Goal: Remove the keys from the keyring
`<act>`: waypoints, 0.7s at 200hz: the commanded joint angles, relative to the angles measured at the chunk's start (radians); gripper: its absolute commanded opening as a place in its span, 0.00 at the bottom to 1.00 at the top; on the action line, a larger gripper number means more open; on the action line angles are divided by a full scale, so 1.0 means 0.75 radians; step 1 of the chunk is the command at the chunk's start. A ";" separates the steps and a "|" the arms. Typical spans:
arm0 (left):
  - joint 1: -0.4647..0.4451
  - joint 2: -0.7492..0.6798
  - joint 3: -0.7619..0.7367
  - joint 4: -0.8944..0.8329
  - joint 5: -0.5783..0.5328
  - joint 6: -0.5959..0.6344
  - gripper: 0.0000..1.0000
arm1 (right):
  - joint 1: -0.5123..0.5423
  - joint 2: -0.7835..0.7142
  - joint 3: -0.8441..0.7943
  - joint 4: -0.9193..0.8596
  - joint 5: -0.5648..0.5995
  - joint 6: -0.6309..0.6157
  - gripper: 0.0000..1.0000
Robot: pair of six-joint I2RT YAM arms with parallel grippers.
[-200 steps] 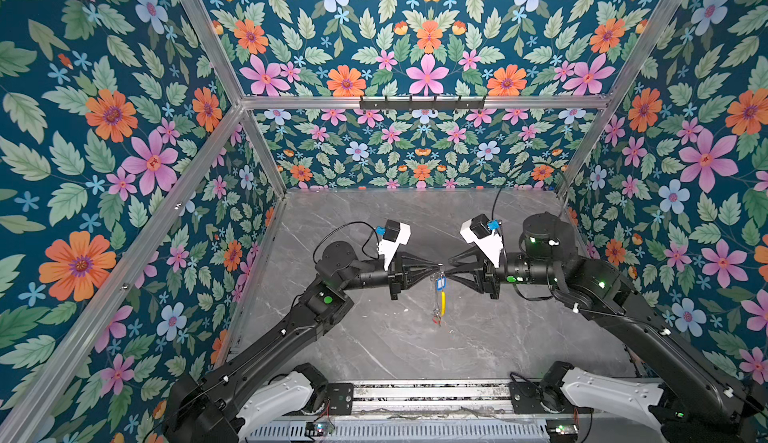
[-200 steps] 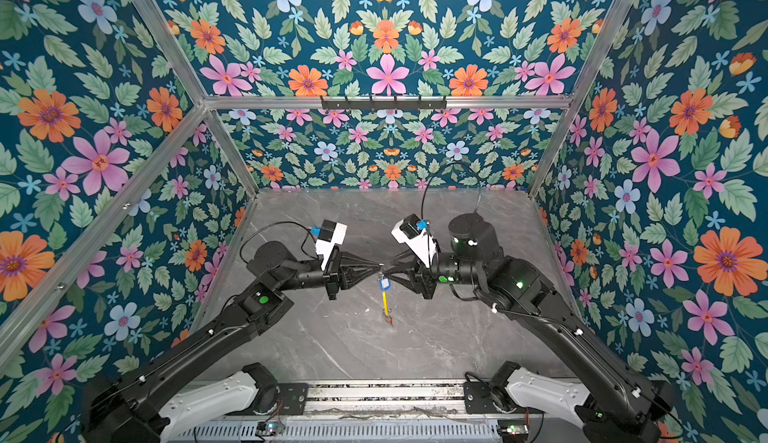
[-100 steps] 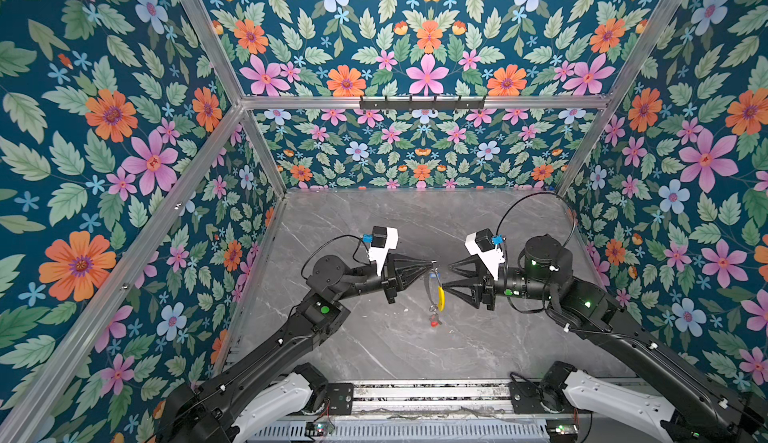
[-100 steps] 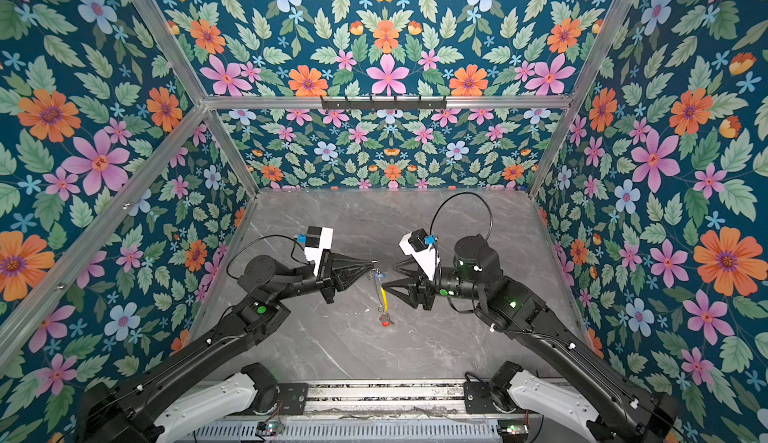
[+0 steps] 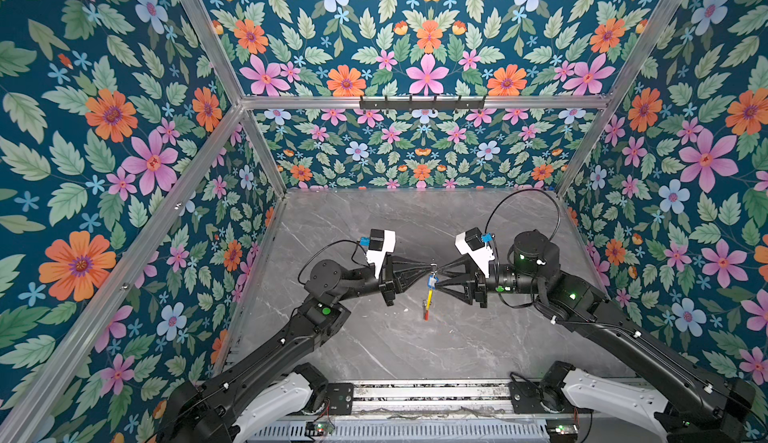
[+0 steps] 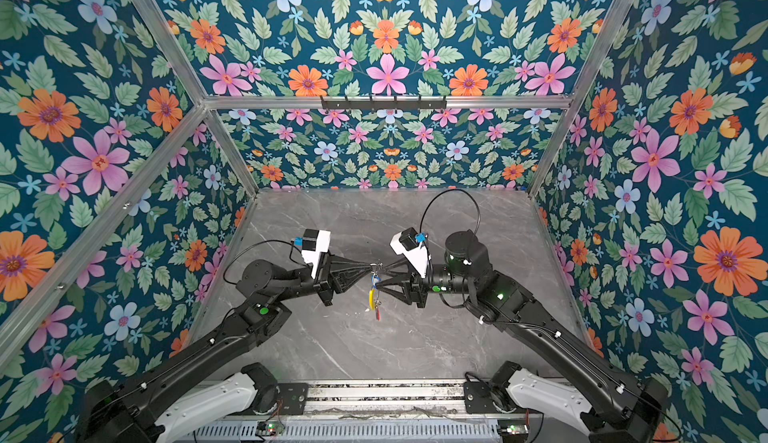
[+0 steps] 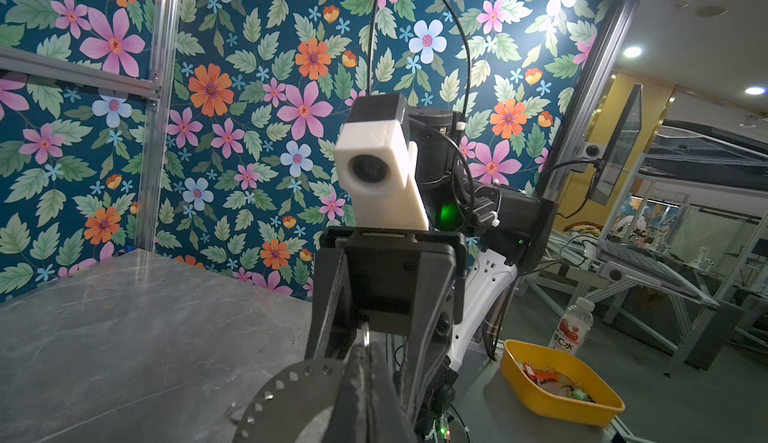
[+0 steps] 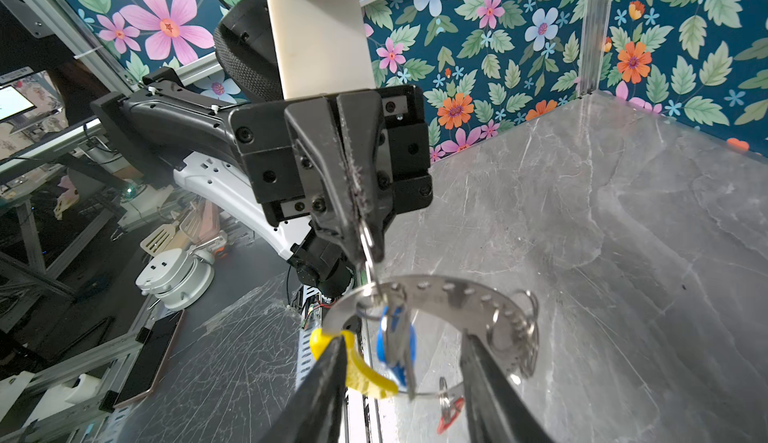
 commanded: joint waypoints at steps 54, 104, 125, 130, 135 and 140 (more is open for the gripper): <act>-0.007 0.021 0.013 0.124 -0.018 -0.050 0.00 | 0.002 0.006 -0.020 0.110 -0.068 0.041 0.29; -0.018 0.022 0.027 0.113 -0.025 -0.050 0.00 | 0.001 0.015 -0.011 0.143 -0.077 0.069 0.20; -0.025 0.019 0.021 0.117 -0.042 -0.048 0.00 | 0.001 0.013 -0.011 0.146 -0.082 0.075 0.17; -0.027 0.021 0.021 0.121 -0.042 -0.049 0.00 | 0.001 0.013 -0.014 0.152 -0.091 0.078 0.16; -0.029 0.024 0.023 0.125 -0.040 -0.051 0.00 | 0.002 0.012 -0.017 0.156 -0.095 0.082 0.14; -0.031 0.024 0.019 0.126 -0.042 -0.050 0.00 | 0.002 0.011 -0.024 0.165 -0.100 0.085 0.12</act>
